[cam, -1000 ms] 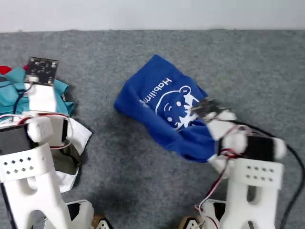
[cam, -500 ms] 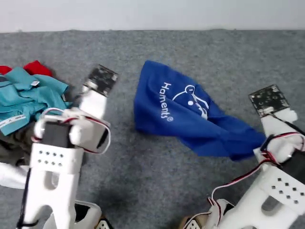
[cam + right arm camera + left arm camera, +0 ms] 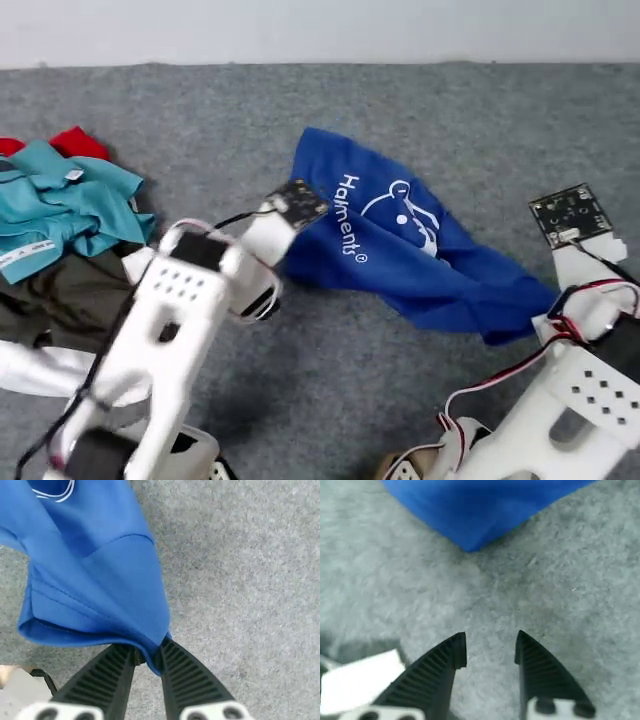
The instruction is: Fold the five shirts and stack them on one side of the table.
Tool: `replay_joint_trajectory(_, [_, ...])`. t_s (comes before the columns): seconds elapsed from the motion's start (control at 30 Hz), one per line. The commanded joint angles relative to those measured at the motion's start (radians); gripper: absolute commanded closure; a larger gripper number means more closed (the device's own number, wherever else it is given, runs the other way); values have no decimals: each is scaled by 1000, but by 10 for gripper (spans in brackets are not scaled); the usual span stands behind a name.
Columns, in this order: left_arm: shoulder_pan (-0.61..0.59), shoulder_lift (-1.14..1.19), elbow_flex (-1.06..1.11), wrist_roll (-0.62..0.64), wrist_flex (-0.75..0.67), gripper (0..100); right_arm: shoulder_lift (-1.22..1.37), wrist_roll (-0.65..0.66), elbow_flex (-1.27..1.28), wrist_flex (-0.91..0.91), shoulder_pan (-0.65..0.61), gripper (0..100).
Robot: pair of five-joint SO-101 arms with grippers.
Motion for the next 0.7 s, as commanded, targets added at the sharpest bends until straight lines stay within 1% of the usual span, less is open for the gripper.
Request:
replay_joint_trajectory(0.0, [43,167,-157,-17,-26,810,-19,-12,-5,12,18,990])
replay_joint_trajectory(0.1, [63,304,-268,-15,-32,807,-19,-37,-5,12,18,990])
replay_joint_trajectory(0.23, [68,446,-381,-14,-78,807,-19,-54,-5,13,16,990])
replay_joint_trajectory(0.47, [68,674,-499,-11,-138,819,-22,-54,-5,35,18,990])
replay_joint_trajectory(0.67, [78,784,-555,-15,-129,942,-25,-54,-6,39,18,990])
